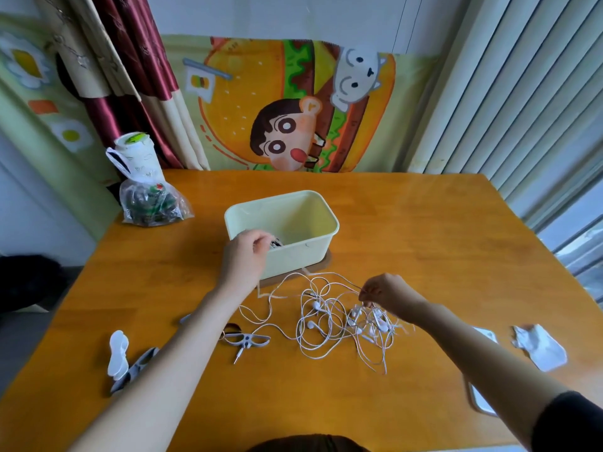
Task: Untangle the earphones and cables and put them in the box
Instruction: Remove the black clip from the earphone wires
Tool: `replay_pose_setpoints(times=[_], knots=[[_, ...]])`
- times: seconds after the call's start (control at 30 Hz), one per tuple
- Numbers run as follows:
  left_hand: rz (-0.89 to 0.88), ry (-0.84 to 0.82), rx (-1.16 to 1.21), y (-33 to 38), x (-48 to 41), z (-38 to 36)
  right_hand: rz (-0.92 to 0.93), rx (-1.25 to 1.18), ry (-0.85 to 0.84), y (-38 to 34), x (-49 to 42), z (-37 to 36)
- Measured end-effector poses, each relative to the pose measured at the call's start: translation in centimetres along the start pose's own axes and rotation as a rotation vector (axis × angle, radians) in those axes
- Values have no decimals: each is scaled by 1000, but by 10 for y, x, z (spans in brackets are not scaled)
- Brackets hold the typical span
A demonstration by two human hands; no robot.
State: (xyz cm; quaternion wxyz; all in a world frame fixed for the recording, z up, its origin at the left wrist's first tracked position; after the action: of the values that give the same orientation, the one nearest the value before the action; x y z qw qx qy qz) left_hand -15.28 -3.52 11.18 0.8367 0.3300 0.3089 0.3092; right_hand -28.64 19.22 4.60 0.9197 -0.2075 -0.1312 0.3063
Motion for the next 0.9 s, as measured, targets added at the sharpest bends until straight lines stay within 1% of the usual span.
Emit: replay_pose_setpoints(times=[0.03, 0.07, 0.1, 0.17, 0.27, 0.33, 0.37, 0.43, 0.53, 0.6, 0.67, 0.73, 0.8, 0.9], knots=[[-4, -53, -109, -4, 5, -6, 4, -7, 13, -3, -1, 3], [-9, -94, -171, -7, 11, -11, 15, -14, 34, -9, -2, 6], [-19, -113, -182, -6, 16, -15, 25, -27, 60, -14, -3, 9], [-68, -131, -114, 5, 26, -24, 40, -62, 118, -27, -5, 15], [-90, -302, 20, 23, 49, -52, 2, -225, 178, -45, -5, 21], [6, -391, 117, 26, 65, -70, -16, -333, 212, -56, -3, 25], [64, -415, 148, 26, 72, -78, -11, -338, 233, -61, -2, 27], [133, -409, 169, 26, 78, -85, 18, -298, 267, -68, 1, 30], [144, -370, 151, 25, 78, -87, -18, -336, 279, -66, 3, 30], [121, -408, 70, 19, 79, -88, -73, -414, 304, -61, 3, 30], [91, -469, -15, 8, 85, -90, -115, -483, 366, -57, 2, 36], [106, -476, -22, -4, 89, -91, -121, -508, 411, -55, 1, 44], [122, -465, -29, -13, 90, -91, -134, -525, 418, -53, 1, 47], [79, -462, -81, -14, 86, -93, -165, -565, 383, -54, 2, 43]])
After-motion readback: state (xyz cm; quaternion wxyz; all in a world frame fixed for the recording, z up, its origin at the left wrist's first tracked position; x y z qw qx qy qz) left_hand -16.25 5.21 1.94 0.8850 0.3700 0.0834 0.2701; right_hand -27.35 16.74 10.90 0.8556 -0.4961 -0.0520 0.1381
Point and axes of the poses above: each hand's wrist, its own x-axis away from the middle knuckle, its own z-axis out of the back of the hand, y = z × x, the point moved 6 cm from there along -x, towards the middle knuckle, and after that the axes turned 14 degrees about y, right-handed, at the moved point
